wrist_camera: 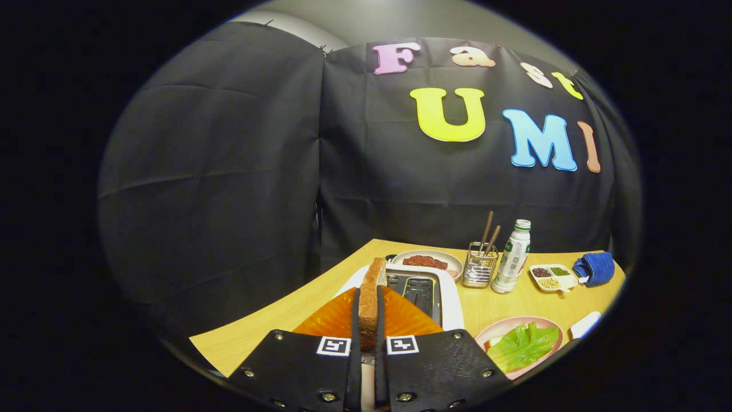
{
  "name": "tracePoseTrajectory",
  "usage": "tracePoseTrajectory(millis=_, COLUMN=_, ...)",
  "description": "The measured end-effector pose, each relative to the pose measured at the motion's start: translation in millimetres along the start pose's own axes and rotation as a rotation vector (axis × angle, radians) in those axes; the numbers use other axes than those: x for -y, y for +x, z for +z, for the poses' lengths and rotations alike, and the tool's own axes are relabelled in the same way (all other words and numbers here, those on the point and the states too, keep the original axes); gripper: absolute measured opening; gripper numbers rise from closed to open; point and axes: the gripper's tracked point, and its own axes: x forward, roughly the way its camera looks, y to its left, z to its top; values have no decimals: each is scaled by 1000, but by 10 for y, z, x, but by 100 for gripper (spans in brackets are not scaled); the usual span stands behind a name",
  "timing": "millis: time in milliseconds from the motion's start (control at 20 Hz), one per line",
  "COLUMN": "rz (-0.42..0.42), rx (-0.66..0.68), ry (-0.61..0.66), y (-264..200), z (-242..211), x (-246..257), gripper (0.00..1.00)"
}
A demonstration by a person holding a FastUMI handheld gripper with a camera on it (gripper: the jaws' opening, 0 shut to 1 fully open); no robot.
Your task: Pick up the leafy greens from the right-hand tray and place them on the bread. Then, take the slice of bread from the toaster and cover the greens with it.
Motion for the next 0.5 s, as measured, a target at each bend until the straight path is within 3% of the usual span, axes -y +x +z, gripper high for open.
tracePoseTrajectory(millis=500, rz=7, rx=101, ry=102, y=-246, z=805, x=304, gripper=8)
